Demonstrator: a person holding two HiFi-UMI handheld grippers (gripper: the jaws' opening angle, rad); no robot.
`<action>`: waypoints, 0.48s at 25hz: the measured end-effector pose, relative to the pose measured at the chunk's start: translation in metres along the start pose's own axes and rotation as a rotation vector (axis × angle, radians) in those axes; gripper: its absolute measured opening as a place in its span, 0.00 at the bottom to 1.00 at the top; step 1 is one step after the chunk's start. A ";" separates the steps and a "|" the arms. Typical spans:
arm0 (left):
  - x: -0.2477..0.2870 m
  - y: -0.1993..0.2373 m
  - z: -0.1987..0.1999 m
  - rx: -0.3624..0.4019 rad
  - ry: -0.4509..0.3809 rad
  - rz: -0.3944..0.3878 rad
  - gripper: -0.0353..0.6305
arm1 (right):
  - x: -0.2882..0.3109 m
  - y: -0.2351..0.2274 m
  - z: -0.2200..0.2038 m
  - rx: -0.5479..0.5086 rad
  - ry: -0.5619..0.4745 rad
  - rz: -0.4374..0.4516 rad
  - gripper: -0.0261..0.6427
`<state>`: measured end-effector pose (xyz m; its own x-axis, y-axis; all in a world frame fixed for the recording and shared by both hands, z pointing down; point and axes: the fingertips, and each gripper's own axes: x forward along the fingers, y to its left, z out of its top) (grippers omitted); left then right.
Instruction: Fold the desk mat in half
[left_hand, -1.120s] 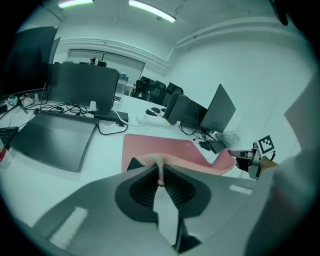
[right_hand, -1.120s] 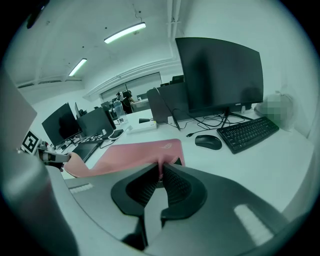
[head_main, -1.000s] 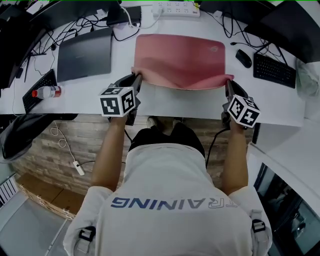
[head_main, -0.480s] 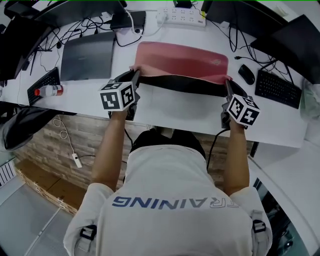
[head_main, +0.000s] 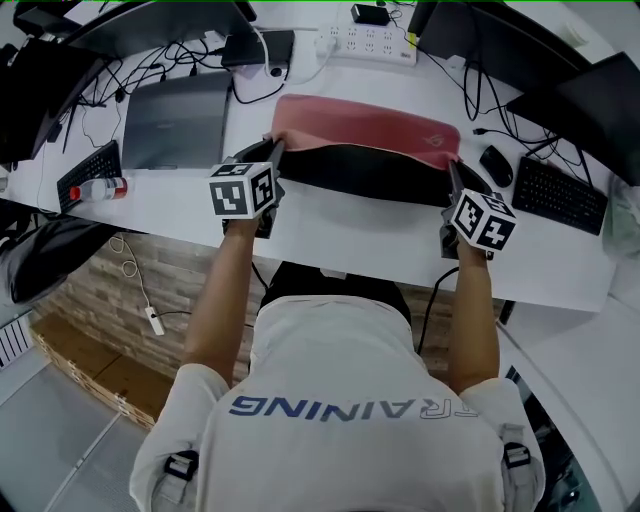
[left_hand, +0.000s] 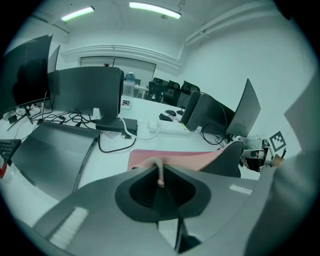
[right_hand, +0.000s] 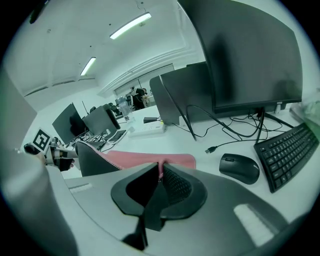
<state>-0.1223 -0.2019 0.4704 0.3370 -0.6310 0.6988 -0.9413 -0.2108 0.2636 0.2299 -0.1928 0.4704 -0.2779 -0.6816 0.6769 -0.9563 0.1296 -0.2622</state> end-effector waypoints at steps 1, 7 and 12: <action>0.003 0.001 0.001 0.000 0.001 -0.010 0.11 | 0.002 0.000 0.001 -0.001 -0.001 -0.013 0.11; 0.022 0.009 0.014 -0.006 0.018 -0.070 0.11 | 0.016 -0.005 0.008 0.026 -0.002 -0.094 0.11; 0.040 0.013 0.019 -0.010 0.037 -0.092 0.11 | 0.030 -0.015 0.010 0.049 0.015 -0.132 0.11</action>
<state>-0.1216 -0.2444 0.4889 0.4224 -0.5810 0.6957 -0.9063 -0.2587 0.3343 0.2373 -0.2225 0.4875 -0.1516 -0.6796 0.7177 -0.9792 0.0041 -0.2029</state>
